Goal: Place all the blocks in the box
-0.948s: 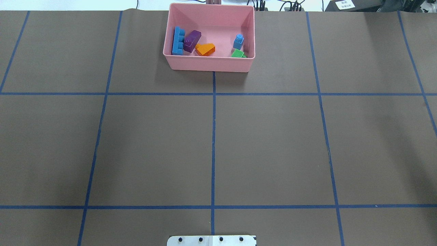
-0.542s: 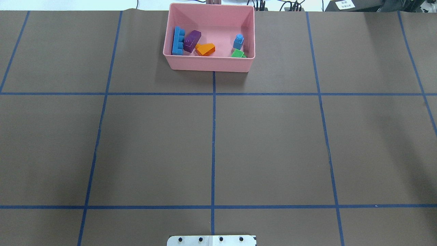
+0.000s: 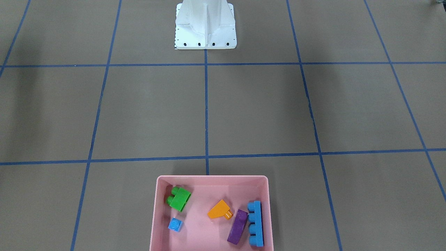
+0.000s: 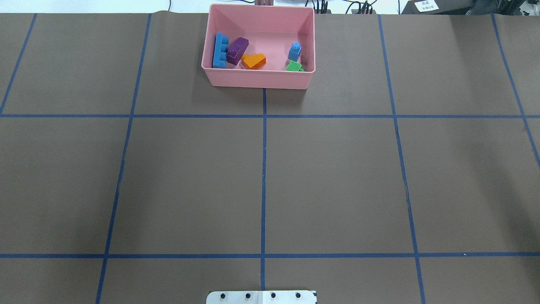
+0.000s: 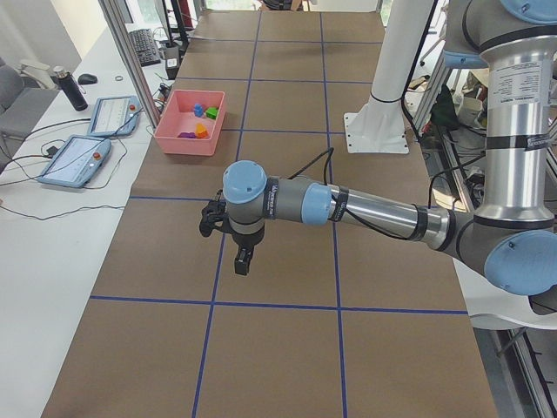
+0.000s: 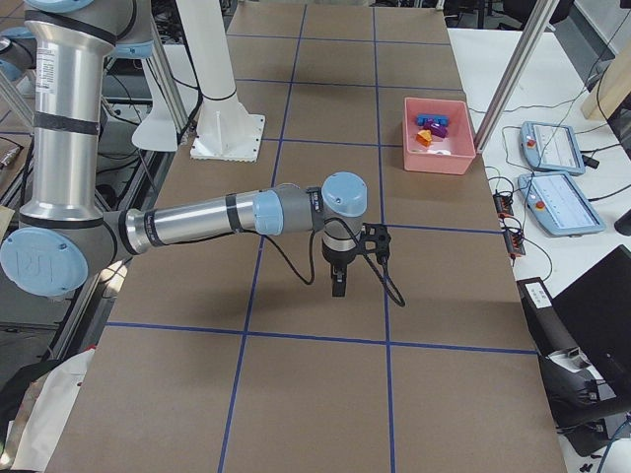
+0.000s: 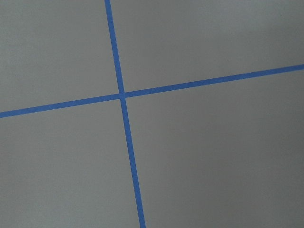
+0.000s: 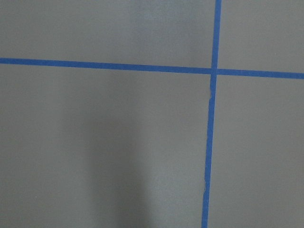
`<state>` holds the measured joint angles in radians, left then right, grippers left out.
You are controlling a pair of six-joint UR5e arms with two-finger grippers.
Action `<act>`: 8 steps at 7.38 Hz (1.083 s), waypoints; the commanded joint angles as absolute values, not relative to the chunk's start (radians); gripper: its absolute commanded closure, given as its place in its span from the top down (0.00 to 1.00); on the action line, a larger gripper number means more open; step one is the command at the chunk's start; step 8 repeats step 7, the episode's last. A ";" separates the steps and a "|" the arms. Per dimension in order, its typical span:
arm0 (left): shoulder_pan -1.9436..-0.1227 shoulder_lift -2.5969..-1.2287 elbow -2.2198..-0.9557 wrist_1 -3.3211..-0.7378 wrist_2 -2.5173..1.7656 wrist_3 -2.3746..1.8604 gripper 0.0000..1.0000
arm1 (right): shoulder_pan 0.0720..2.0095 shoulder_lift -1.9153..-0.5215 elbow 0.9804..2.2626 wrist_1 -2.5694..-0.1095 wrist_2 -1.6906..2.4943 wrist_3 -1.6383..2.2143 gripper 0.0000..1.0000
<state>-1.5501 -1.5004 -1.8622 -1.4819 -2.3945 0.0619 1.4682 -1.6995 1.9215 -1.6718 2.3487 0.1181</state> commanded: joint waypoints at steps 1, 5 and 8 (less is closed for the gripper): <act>-1.549 -1.506 -1.870 -1.482 -2.395 0.063 1.00 | 1.468 -1.695 1.928 -1.672 2.352 0.118 1.00; -1.549 -1.502 -1.876 -1.480 -2.395 0.063 1.00 | 1.482 -1.709 1.913 -1.675 2.403 0.107 1.00; -1.549 -1.509 -1.885 -1.480 -2.395 0.063 1.00 | 1.494 -1.729 1.910 -1.671 2.425 0.110 1.00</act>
